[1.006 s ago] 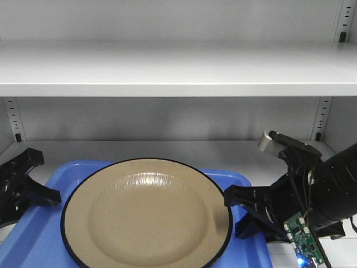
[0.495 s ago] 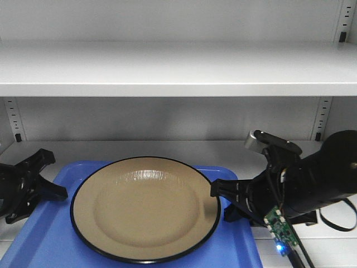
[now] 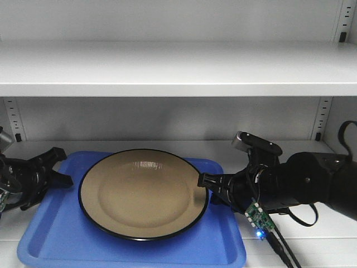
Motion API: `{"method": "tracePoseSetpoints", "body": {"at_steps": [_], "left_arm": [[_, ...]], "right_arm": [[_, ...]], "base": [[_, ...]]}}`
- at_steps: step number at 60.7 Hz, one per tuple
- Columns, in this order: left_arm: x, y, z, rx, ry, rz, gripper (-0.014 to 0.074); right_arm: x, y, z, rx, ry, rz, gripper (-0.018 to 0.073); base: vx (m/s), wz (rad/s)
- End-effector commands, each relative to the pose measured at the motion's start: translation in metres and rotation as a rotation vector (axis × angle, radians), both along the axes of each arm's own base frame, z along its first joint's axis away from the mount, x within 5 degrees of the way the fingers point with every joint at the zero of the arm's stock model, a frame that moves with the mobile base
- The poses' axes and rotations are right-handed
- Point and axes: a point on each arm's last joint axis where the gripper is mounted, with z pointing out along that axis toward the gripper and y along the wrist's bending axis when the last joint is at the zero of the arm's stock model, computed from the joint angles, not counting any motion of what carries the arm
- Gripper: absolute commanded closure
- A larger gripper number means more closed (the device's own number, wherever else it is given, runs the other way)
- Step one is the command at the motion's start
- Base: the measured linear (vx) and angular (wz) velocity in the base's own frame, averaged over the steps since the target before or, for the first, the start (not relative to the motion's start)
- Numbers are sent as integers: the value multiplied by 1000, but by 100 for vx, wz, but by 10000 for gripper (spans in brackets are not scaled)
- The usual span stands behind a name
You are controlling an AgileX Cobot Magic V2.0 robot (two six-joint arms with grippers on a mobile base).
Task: Place disk in tray to left cabinet
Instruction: 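Lower the blue tray with both grippers onto the cabinet shelf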
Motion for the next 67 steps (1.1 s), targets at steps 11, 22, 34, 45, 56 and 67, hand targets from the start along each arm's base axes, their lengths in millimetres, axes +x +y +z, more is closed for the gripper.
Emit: {"method": "tracePoseSetpoints", "body": {"at_steps": [11, 22, 34, 45, 56, 67], "left_arm": [[-2, -25, 23, -235, -14, -7, 592], [7, -26, 7, -141, -30, -68, 550], [14, -25, -1, -69, -68, -95, 432], [17, -21, 0, -14, -125, -82, 276], [20, -18, 2, 0, -150, -41, 142], [21, -15, 4, 8, -169, -11, 124]], "right_arm": [[9, 14, 38, 197, -224, -65, 495], [12, 16, 29, 181, -200, -61, 377], [15, 15, 27, 123, -239, -39, 179], [15, 15, 26, 101, -250, -30, 78], [16, 14, 29, 106, -265, -35, 75], [21, -10, 38, 119, -279, -101, 75]], "base": [[0, 0], [0, 0], [0, 0], [0, 0], [0, 0], [0, 0]]}}
